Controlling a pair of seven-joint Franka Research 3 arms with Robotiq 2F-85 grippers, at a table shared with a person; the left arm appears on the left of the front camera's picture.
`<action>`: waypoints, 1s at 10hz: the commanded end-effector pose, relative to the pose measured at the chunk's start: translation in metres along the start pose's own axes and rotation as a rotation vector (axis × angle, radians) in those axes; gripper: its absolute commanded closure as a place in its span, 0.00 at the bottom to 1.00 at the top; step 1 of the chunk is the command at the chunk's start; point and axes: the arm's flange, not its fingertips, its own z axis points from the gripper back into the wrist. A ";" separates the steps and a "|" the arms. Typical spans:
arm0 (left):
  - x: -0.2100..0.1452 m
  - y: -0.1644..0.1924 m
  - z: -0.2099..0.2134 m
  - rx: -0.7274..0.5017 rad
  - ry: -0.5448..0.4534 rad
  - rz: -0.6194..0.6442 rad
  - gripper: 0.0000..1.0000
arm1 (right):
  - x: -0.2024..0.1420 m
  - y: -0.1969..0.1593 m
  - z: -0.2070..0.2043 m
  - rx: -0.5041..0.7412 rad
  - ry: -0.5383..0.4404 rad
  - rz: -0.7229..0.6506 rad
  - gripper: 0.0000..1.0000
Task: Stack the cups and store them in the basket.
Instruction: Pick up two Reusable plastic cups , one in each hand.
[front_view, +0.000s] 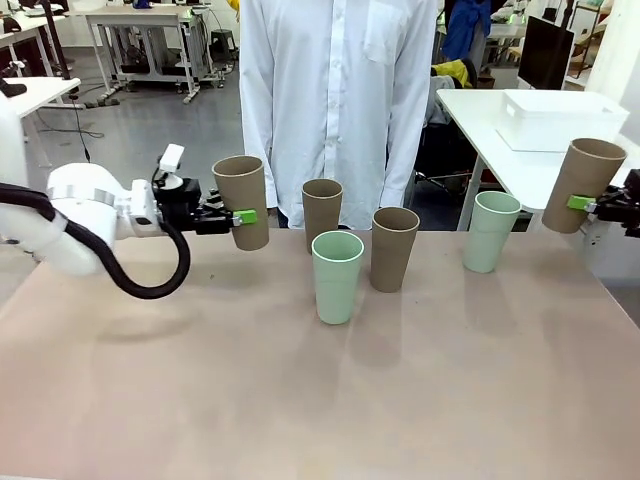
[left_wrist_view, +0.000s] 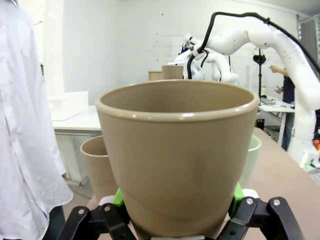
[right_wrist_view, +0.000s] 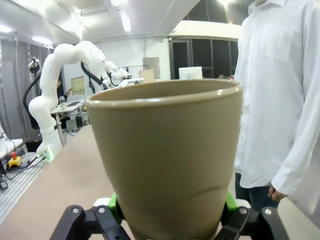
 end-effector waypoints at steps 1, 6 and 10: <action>0.011 -0.038 0.017 0.000 -0.008 0.020 0.16 | 0.007 0.059 -0.026 -0.149 -0.041 0.026 0.16; 0.031 -0.118 0.079 0.012 0.019 -0.003 0.16 | -0.005 0.170 -0.093 -0.062 0.003 0.041 0.16; 0.022 -0.141 0.094 -0.003 0.035 0.003 0.16 | -0.037 0.225 -0.140 0.007 0.028 0.065 0.16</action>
